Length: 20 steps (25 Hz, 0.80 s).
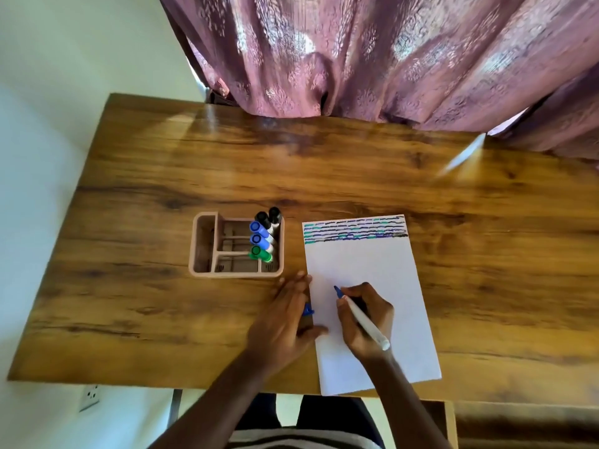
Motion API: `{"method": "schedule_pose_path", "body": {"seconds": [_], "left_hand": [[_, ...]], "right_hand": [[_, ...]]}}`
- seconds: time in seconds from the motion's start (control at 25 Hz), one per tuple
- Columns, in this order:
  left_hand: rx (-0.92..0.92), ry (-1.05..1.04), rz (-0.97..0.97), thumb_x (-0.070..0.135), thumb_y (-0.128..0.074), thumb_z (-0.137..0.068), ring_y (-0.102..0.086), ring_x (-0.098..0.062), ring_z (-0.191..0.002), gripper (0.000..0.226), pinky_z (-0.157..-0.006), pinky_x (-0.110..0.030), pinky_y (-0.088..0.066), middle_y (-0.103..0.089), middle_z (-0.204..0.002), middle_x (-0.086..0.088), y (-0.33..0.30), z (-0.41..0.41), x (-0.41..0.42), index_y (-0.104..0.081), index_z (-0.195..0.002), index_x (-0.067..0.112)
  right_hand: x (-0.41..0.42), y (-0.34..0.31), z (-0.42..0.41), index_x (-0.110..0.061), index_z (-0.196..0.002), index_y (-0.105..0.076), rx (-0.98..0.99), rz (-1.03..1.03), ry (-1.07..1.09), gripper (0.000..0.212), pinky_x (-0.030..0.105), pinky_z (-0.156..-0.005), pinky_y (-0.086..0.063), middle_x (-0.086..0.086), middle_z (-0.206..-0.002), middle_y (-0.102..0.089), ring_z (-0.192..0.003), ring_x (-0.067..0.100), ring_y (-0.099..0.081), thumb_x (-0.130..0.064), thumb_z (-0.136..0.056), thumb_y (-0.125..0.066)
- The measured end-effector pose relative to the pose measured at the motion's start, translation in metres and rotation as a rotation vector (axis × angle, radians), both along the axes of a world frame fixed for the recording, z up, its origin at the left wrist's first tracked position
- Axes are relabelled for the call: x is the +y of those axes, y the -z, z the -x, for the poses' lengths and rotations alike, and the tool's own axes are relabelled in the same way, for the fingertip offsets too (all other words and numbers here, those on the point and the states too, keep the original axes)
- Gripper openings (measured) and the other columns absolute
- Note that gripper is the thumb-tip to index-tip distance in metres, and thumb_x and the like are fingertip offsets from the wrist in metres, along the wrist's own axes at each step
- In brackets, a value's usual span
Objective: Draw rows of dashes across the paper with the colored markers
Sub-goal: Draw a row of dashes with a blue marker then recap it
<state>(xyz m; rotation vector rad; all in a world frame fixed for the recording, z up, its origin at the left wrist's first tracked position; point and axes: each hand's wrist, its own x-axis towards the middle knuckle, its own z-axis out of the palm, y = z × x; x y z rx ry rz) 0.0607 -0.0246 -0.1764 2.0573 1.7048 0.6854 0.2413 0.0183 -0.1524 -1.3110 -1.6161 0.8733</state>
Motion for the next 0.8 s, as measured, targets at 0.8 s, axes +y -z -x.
{"method": "schedule_pose_path", "body": {"seconds": [0.8], "left_hand": [[0.088,0.052,0.059,0.060,-0.068,-0.079,-0.053,-0.031,-0.134,0.078,-0.120,-0.043,-0.033,-0.060,-0.138,-0.014,0.006,-0.003,0.023,-0.058,-0.131,0.003]], "right_hand": [[0.073,0.017,0.053,-0.007,-0.072,-0.054,-0.201,-0.038,0.007,0.027,0.038,-0.050,-0.047,0.005,-0.067,-0.064,-0.057,0.024,-0.056,-0.019,-0.075,-0.078]]}}
